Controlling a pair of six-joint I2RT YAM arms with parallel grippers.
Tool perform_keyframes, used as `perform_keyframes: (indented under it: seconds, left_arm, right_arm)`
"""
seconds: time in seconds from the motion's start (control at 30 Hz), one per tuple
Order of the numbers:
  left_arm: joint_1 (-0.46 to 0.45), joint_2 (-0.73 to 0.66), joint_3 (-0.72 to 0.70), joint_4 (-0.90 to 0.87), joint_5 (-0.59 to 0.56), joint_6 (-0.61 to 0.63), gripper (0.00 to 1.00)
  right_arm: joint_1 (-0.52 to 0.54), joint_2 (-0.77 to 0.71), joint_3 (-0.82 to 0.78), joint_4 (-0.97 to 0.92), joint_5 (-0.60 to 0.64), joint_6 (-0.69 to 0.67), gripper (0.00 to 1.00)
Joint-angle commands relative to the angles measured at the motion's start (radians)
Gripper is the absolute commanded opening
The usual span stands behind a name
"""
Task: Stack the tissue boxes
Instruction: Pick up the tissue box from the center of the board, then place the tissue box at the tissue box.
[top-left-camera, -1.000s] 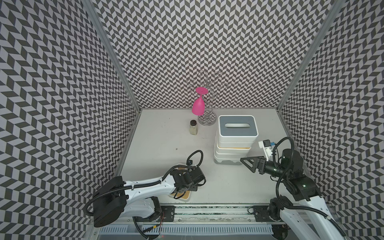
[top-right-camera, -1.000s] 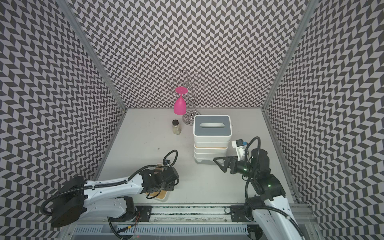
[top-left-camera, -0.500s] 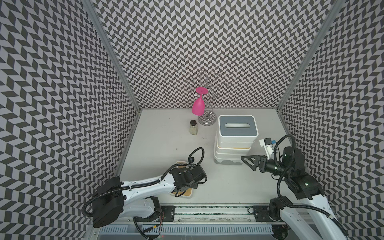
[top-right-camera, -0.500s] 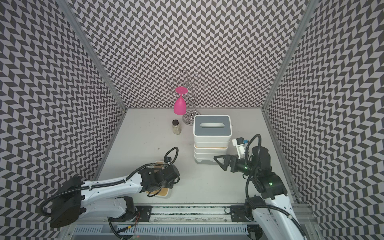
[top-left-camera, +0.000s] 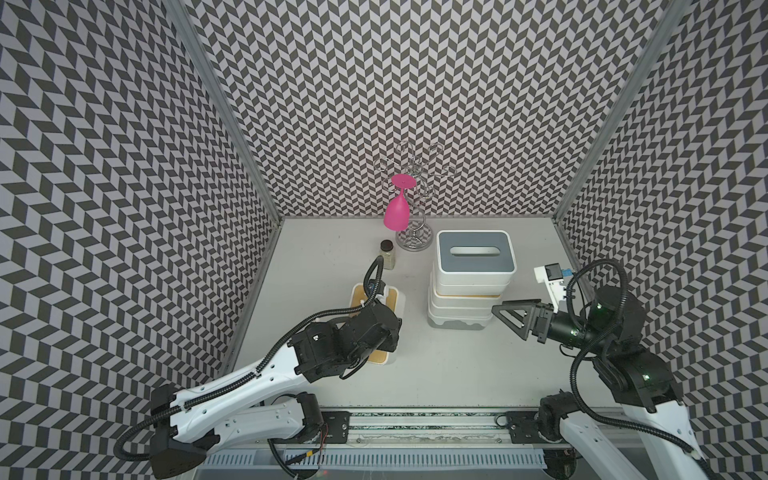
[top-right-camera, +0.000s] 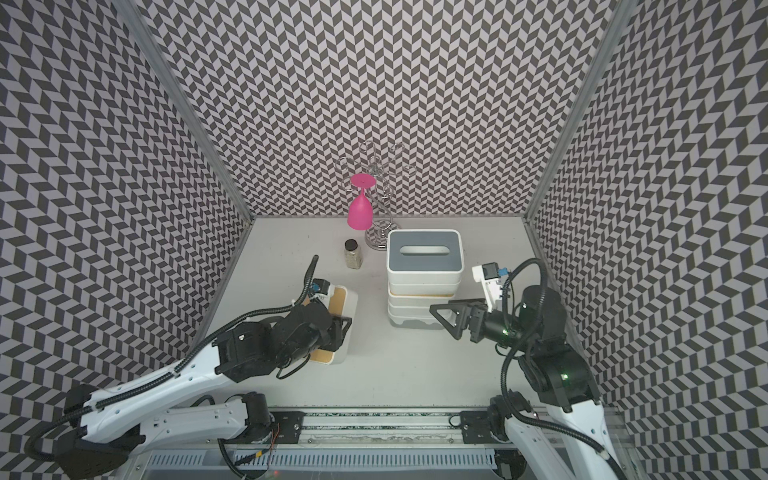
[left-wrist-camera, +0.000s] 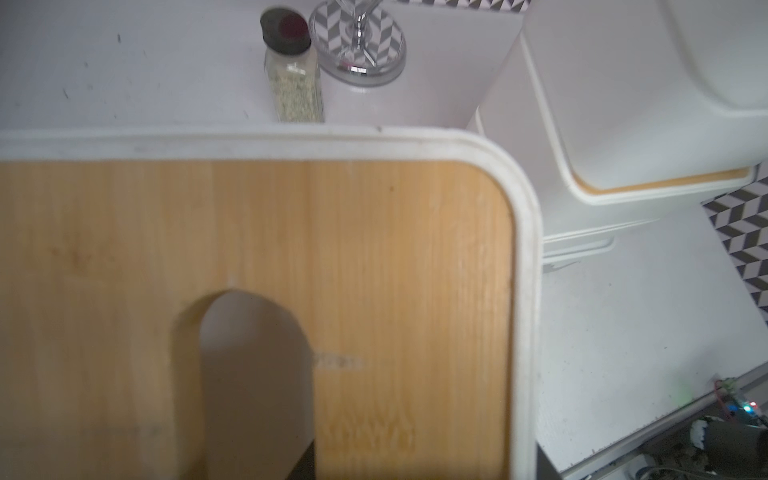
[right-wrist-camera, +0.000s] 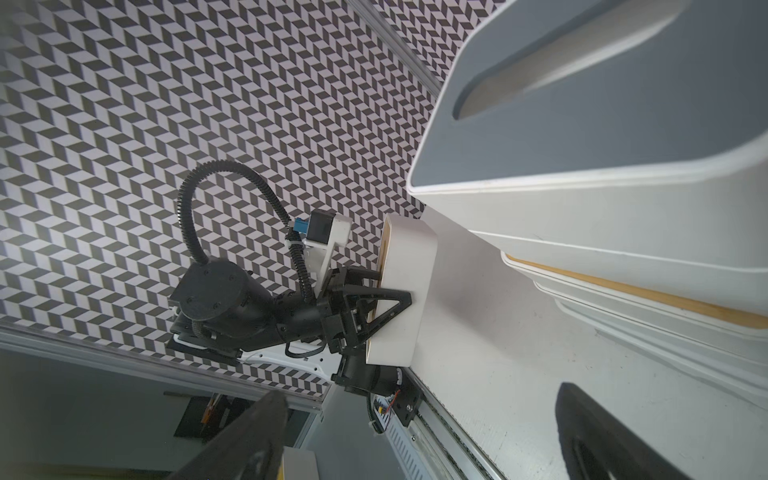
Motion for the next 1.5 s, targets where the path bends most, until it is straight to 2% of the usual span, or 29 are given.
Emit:
perform_keyframes:
  seconds: [0.0, 0.2, 0.4, 0.67, 0.77, 1.0, 1.23, 1.47]
  left_arm:
    - [-0.001, 0.002, 0.128, -0.034, -0.071, 0.125, 0.24]
    - [-0.001, 0.048, 0.337, -0.028, -0.048, 0.305, 0.19]
    - [-0.003, 0.138, 0.504, -0.015, 0.042, 0.544, 0.19]
    - [-0.005, 0.326, 0.746, -0.093, 0.071, 0.729, 0.17]
    - [-0.009, 0.392, 0.822, -0.132, 0.103, 0.778, 0.16]
    - [-0.014, 0.462, 0.903, -0.121, 0.124, 0.833, 0.16]
    - [-0.032, 0.501, 0.955, -0.13, 0.155, 0.862, 0.15]
    - [-0.044, 0.539, 0.984, -0.141, 0.154, 0.876, 0.15]
  right_arm:
    - [0.008, 0.026, 0.05, 0.092, -0.062, 0.059, 0.99]
    - [0.022, 0.111, 0.154, 0.194, -0.072, 0.124, 0.99]
    - [0.037, 0.214, 0.257, 0.2, -0.033, 0.149, 0.99]
    - [0.063, 0.316, 0.327, 0.247, 0.017, 0.187, 0.99]
    - [0.098, 0.351, 0.342, 0.27, 0.029, 0.194, 0.99]
    - [0.193, 0.414, 0.396, 0.277, 0.091, 0.163, 0.99]
    - [0.215, 0.455, 0.423, 0.27, 0.123, 0.137, 1.0]
    - [0.221, 0.461, 0.424, 0.293, 0.129, 0.134, 0.84]
